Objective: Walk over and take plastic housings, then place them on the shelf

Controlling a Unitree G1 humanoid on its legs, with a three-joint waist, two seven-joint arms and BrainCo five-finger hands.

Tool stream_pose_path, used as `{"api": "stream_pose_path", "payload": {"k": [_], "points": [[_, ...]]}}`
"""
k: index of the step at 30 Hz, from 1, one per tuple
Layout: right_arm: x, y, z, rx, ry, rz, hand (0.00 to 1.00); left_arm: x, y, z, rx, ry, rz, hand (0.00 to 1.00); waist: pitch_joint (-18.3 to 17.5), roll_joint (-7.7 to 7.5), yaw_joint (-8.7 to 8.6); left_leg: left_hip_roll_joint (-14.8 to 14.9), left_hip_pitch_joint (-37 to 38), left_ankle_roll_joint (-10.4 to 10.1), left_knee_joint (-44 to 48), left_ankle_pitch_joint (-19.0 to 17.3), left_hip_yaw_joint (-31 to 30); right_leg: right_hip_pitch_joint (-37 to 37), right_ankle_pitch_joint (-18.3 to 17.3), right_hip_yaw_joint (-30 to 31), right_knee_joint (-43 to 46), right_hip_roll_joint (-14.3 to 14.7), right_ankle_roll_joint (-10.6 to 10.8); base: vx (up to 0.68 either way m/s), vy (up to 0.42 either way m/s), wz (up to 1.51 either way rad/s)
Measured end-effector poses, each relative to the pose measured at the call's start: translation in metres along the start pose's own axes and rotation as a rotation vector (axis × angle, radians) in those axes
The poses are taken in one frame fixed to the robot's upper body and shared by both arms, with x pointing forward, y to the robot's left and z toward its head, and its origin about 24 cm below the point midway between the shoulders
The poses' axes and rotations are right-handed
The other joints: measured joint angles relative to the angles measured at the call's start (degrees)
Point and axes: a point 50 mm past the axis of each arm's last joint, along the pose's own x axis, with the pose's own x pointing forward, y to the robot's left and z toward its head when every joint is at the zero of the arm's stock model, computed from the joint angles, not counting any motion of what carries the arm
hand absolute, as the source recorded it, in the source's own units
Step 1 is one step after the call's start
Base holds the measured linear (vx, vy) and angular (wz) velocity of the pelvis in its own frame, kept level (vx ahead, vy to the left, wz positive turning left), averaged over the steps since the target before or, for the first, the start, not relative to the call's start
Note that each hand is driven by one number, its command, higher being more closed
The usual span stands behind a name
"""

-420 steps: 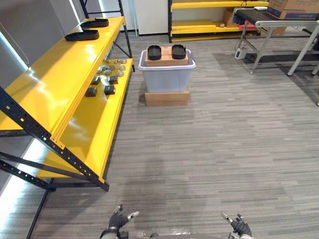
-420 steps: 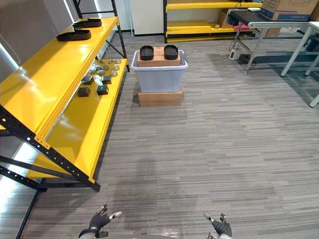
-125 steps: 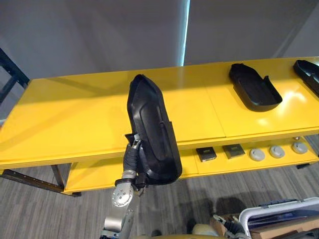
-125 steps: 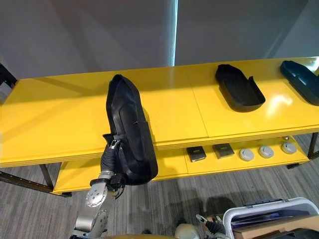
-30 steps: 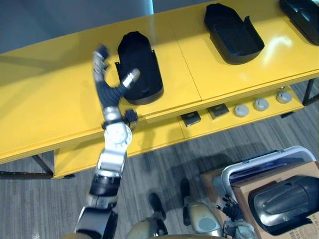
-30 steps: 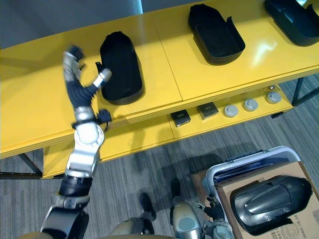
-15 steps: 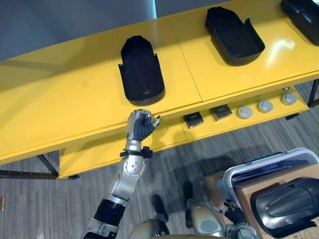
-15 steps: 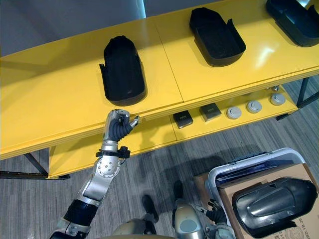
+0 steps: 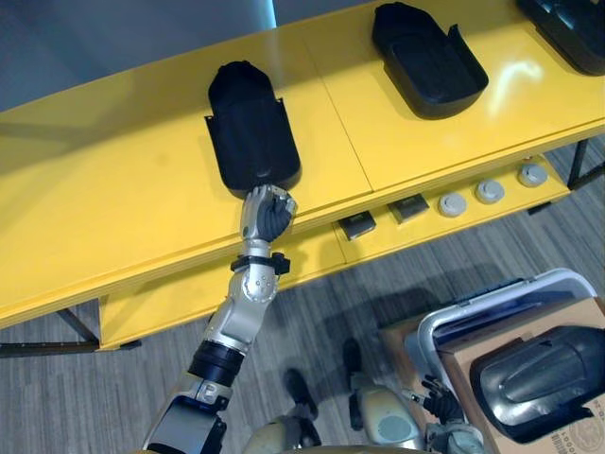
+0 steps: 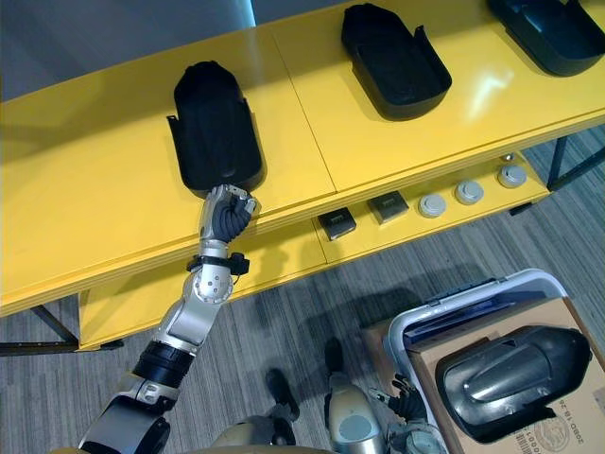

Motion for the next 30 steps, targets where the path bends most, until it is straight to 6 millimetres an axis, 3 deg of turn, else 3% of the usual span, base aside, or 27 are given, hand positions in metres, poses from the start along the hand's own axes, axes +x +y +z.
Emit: {"api": "stream_pose_path", "payload": {"k": [11, 21, 23, 25, 28, 30], "points": [[0.0, 0.003, 0.001, 0.005, -0.004, 0.006, 0.0, 0.024, 0.001, 0.003, 0.03, 0.015, 0.008, 1.0, 0.1, -0.82, -0.18, 0.0, -0.9, 0.0, 0.0, 0.0, 0.0, -1.1, 0.0, 0.1, 0.2, 0.0, 0.0, 0.0, 0.0, 0.0], [0.0, 0.004, 0.001, 0.011, -0.006, 0.007, 0.0, 0.029, 0.004, 0.005, -0.015, 0.026, 0.02, 1.0, 0.1, -1.16, -0.22, -0.1, -0.8, 0.0, 0.0, 0.0, -0.3, -0.7, 0.0, -0.4, 0.2, -0.2, 0.0, 0.01, 0.005, 0.02], [0.0, 0.004, 0.001, 0.013, -0.005, 0.006, 0.0, 0.029, 0.007, 0.014, -0.045, -0.009, 0.029, 1.0, 0.1, -1.16, -0.14, -0.2, -0.4, 0.0, 0.0, 0.0, -0.7, -0.1, 0.0, -0.8, 0.2, -0.4, 0.0, 0.01, 0.011, 0.12], [0.0, 0.004, 0.001, 0.015, -0.005, 0.006, 0.0, 0.026, 0.017, 0.037, -0.114, -0.11, 0.071, 1.0, 0.1, -1.16, 0.01, -0.2, 0.3, 0.0, 0.0, 0.1, -1.4, 0.9, -0.1, -1.7, 0.1, -0.6, 0.1, 0.01, 0.011, 0.22], [0.0, 0.004, 0.0, 0.017, -0.001, 0.003, 0.0, 0.013, 0.042, 0.065, -0.204, -0.281, 0.143, 1.0, 0.1, -1.17, 0.12, -0.3, 1.9, 0.0, 0.0, 0.0, -2.7, 3.2, -0.5, -3.0, -0.1, -0.8, 0.1, 0.01, 0.012, 0.23], [0.0, 0.002, 0.0, 0.014, -0.001, 0.001, 0.0, 0.003, 0.06, 0.071, -0.235, -0.359, 0.185, 1.0, 0.0, -1.18, 0.38, -0.3, 2.5, 0.0, -0.1, 0.0, -3.5, 4.2, -0.7, -3.7, -0.2, -0.8, 0.0, -0.01, 0.004, 0.19]]}}
